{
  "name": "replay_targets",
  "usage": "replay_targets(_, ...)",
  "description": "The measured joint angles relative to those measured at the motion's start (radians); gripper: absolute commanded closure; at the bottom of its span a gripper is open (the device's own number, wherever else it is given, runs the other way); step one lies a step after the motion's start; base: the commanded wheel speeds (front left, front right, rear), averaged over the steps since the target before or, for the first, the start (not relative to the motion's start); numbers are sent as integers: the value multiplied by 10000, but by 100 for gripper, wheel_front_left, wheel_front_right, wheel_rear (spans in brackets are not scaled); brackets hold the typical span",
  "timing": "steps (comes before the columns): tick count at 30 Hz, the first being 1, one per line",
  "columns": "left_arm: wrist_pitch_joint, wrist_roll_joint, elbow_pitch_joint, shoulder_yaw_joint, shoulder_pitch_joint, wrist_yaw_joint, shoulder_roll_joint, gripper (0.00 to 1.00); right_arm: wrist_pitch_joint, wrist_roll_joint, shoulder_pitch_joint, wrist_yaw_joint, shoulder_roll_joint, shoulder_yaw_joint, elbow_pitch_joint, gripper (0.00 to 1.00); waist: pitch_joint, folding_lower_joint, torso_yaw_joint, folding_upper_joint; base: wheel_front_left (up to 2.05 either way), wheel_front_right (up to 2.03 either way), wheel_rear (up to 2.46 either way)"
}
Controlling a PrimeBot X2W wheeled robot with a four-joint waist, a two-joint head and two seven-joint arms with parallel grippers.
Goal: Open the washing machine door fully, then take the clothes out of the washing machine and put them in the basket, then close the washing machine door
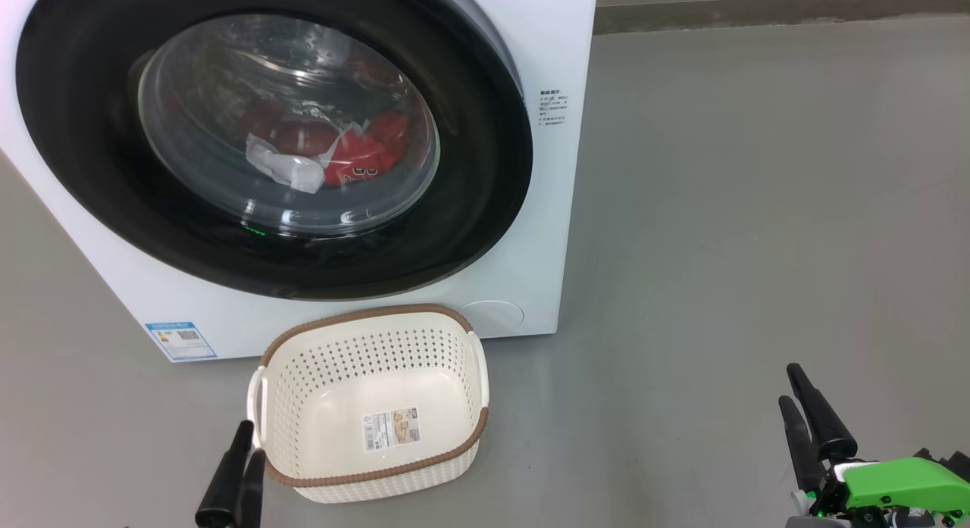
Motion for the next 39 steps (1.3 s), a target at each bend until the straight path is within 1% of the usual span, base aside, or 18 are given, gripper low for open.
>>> replay_targets(3,-96,117,-94,-27,29,0,15,0,-75,-238,1,0,-17,48,-12,0,4,-3,6,0,0,0,0)
replay_targets(9,-276,738,-228,-50,49,0,59,0,-238,-865,3,0,-48,127,-15,0,15,-3,19,0,0,0,0)
replay_targets(17,-454,1889,-420,-94,86,0,90,0,-497,-1785,20,0,-46,297,-65,0,23,-3,39,0,0,0,0)
replay_targets(25,-719,3260,-531,-115,289,0,113,0,-713,-2663,136,0,-56,433,-75,0,32,-3,60,0,0,0,0)
replay_targets(39,-1103,5411,-886,-132,457,0,107,0,-1116,-4126,136,0,-184,846,0,0,35,-4,74,0,0,0,0)
